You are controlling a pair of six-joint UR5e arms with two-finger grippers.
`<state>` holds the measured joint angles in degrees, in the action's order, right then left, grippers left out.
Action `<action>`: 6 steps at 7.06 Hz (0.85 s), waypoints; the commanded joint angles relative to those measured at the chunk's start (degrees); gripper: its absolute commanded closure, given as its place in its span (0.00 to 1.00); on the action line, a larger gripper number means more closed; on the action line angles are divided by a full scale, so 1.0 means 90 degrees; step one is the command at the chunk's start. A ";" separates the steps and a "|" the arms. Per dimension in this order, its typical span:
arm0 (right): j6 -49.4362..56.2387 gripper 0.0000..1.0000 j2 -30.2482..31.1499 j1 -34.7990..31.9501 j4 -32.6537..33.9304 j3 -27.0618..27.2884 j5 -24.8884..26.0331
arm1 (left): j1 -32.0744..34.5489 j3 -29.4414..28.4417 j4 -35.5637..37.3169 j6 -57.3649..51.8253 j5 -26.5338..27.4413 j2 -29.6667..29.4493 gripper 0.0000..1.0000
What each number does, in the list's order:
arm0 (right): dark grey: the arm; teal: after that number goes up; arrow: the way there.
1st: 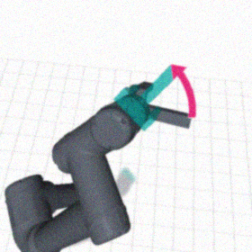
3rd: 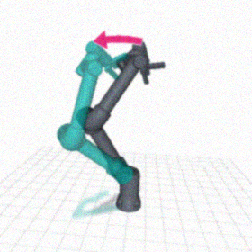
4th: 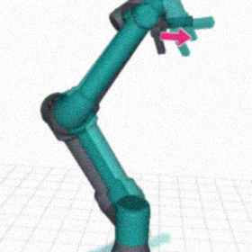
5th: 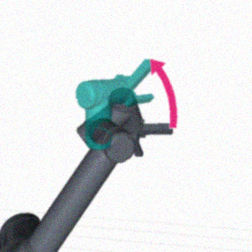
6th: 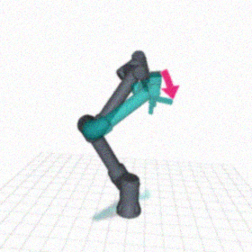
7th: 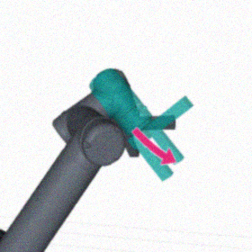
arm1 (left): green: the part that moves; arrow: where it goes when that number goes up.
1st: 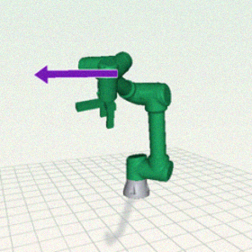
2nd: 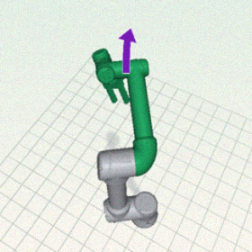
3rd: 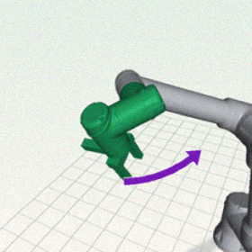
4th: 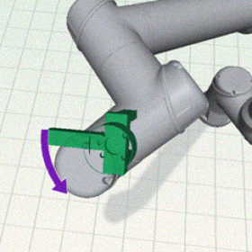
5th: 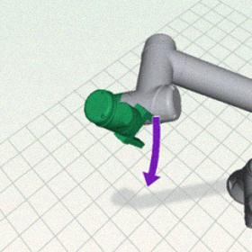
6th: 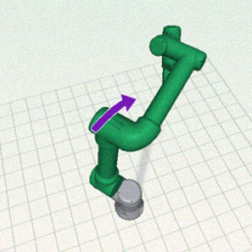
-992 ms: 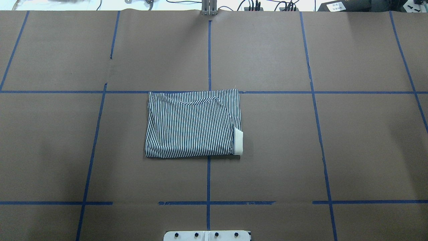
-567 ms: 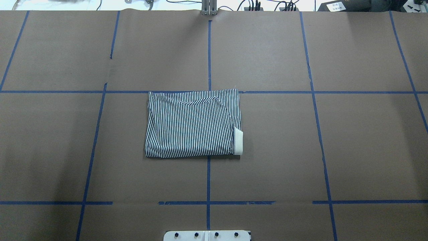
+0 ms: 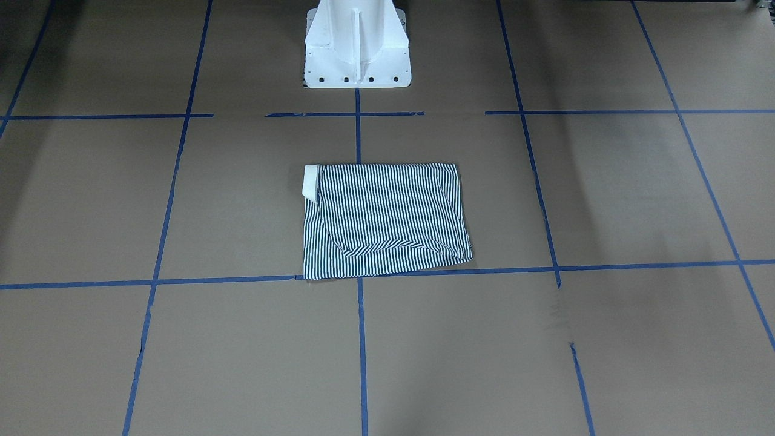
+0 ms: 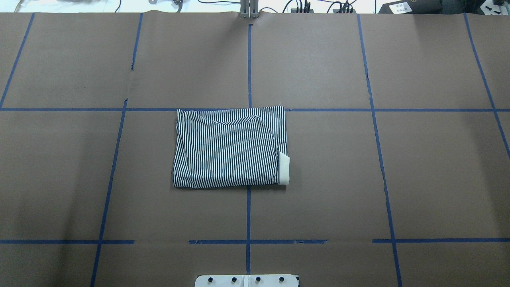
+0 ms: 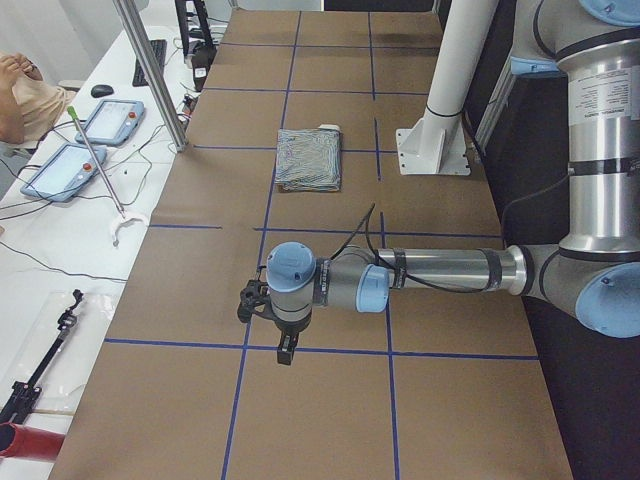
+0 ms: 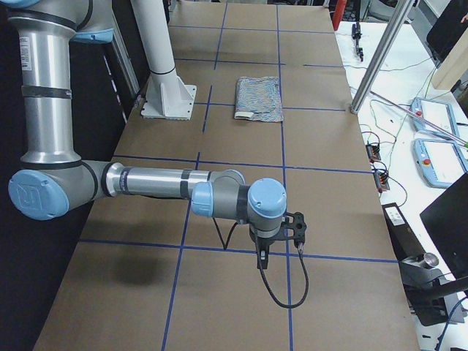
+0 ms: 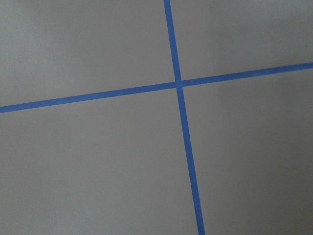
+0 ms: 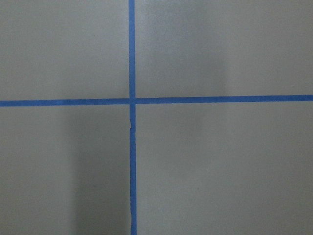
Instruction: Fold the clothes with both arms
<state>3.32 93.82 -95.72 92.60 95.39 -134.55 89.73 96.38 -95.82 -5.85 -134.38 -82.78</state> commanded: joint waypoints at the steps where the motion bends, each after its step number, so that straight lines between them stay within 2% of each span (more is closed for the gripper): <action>1: -0.0018 0.00 0.0366 0.0244 0.0034 0.0348 0.0378 | 0.0011 -0.0015 0.0168 -0.0073 -0.0010 -0.0021 0.00; 6: 0.0051 0.00 0.0415 0.0411 -0.0005 0.0260 0.0399 | 0.0010 -0.0045 0.0149 -0.0073 0.0019 -0.0021 0.00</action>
<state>3.70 97.50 -92.08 92.53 97.79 -130.93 89.83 96.08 -94.63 -6.56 -134.23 -82.76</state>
